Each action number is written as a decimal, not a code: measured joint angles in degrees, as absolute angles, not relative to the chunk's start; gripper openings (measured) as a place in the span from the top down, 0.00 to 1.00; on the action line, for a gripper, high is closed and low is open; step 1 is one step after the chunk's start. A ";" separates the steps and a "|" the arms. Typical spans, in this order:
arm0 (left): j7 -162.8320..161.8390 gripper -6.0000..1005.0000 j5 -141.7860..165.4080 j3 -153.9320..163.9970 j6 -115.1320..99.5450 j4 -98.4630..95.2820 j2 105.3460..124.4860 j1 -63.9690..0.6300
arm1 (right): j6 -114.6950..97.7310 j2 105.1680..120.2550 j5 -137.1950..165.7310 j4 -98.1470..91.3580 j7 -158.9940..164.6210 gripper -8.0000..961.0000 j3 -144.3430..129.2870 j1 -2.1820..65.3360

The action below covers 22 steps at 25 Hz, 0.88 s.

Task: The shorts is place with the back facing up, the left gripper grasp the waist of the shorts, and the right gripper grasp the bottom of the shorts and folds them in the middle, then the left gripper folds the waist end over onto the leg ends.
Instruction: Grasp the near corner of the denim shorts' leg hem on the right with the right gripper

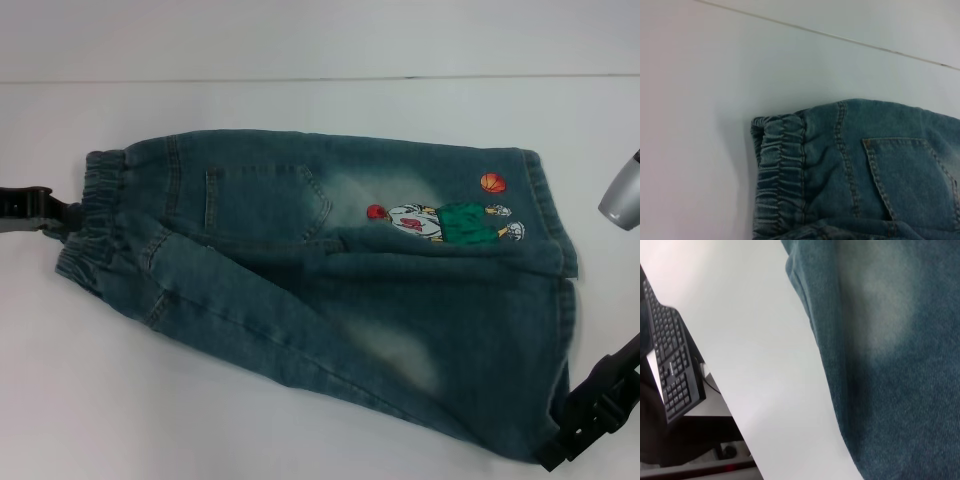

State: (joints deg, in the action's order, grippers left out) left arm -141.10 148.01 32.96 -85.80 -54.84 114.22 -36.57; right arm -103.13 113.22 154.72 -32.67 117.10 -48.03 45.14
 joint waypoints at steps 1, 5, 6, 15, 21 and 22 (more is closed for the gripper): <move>-141.10 0.90 148.01 32.96 -85.78 -54.84 114.22 -36.56 | -103.08 113.32 154.78 -32.71 116.60 0.22 -48.08 45.14; -141.08 0.90 148.01 32.96 -85.77 -54.84 114.20 -36.56 | -103.06 113.39 154.87 -32.73 115.41 0.36 -48.24 45.36; -141.07 0.90 148.01 32.95 -85.77 -54.84 114.19 -36.56 | -103.06 113.39 154.87 -32.73 115.26 0.38 -48.36 45.43; -141.06 0.89 148.01 32.74 -85.92 -54.84 114.16 -36.56 | -102.48 113.36 154.96 -32.80 114.99 0.59 -49.68 45.46; -141.06 0.89 148.01 32.59 -86.18 -54.96 114.17 -36.48 | -102.46 113.34 154.92 -34.06 114.38 0.84 -50.14 45.30; -141.06 0.89 148.01 32.56 -86.27 -54.98 114.17 -36.37 | -102.46 113.31 154.92 -34.07 114.04 0.88 -50.06 45.31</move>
State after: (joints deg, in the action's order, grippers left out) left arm -141.06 148.01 32.56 -86.27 -54.98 114.17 -36.37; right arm -102.46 113.31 154.92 -34.07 114.04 -50.06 45.31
